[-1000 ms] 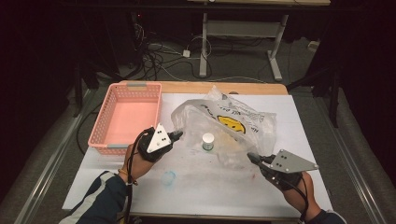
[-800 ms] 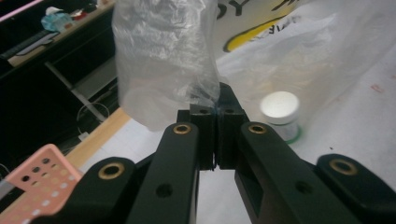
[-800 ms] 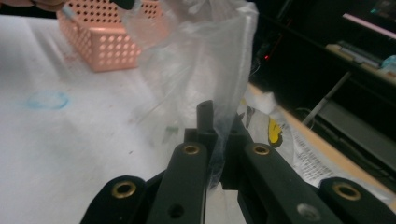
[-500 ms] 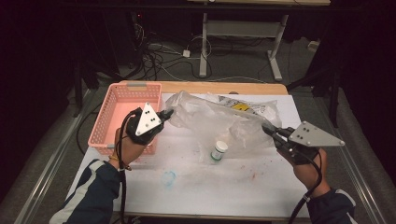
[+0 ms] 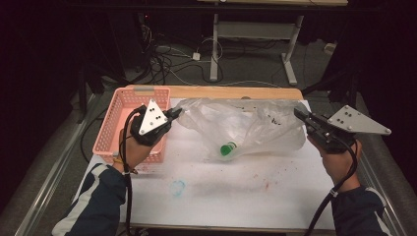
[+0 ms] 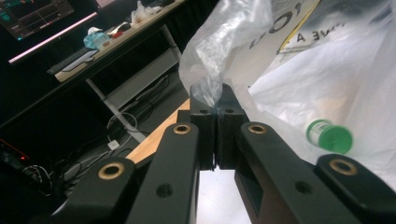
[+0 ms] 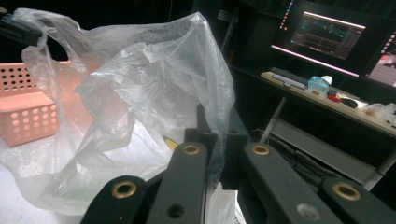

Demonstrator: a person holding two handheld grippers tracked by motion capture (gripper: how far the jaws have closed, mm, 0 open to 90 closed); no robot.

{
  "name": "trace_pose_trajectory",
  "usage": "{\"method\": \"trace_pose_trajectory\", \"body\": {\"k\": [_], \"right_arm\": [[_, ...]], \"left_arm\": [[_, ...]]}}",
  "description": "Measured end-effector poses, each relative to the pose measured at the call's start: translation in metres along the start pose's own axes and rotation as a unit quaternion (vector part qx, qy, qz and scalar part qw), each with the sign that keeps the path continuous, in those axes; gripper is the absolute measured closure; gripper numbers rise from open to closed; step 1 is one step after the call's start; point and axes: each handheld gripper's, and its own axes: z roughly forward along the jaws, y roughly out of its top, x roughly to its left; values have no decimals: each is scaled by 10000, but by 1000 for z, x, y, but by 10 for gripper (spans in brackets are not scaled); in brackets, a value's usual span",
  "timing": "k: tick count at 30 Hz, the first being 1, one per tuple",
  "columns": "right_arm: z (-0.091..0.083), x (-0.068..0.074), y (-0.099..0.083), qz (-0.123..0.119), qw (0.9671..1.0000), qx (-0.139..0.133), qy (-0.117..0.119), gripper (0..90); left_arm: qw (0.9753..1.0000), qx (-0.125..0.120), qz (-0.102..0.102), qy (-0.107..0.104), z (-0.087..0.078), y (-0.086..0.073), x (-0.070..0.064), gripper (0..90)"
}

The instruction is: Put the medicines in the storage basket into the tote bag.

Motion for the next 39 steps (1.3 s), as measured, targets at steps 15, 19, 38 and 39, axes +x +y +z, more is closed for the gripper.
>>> {"method": "trace_pose_trajectory", "body": {"k": [15,19,38,39], "right_arm": [[19,-1,-1,49,10000,-37,10,900],[32,-4,-6,162,9998,46,-42,900],[77,-27,-30,301,9969,522,-506,900],[78,-28,-31,305,9968,544,-505,900]], "left_arm": [[9991,-405,-139,-18,-15,9,3,861],[9986,-460,-197,-145,4,10,0,861],[9951,-818,-371,-407,68,19,-12,859],[9952,-804,-371,-414,71,20,-13,859]]}}
